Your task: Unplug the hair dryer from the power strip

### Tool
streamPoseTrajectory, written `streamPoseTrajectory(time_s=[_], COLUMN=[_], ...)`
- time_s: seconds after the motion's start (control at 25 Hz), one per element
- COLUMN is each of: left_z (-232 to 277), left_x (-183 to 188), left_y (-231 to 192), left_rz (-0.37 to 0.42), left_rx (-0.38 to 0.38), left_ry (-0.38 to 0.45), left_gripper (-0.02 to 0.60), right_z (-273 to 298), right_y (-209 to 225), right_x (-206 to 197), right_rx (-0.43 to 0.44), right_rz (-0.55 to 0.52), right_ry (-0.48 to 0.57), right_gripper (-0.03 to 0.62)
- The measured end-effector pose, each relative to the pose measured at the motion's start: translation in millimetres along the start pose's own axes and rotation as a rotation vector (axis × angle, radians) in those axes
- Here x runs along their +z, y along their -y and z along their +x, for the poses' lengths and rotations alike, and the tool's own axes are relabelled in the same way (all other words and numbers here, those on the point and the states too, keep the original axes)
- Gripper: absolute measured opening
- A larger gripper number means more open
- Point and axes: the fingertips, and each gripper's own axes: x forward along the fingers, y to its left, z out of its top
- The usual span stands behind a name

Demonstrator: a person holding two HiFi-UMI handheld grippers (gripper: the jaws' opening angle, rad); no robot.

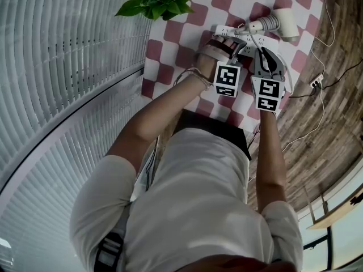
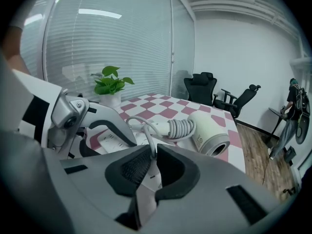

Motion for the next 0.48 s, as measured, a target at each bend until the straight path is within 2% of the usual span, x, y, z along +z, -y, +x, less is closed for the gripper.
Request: streamPoseTrajectory(time_s=[0.16,0.32,0.48], left_z=[-1.4,0.4,-1.7], left_x=[1.1,1.1,0.9], left_y=[-0.8,-1.6,1.0], left_rz=[0.003,0.003,-0.021], left_rx=[0.001,-0.001,-0.013], left_ry=[-0.011,-0.013,-0.014], left_gripper=[0.216,0.216,0.216], right_z=[-2.5,-15.7,-13.8], right_y=[0.6,-2.7,0.6], right_x=[4.3,39.1,50.1], right_rx=[0.000,-0.027,-0.009], right_rz=[-0.009,-0.103,-0.090], right_ry=[0.003,0.080,0.083], right_gripper=[0.060,0.058,0.058])
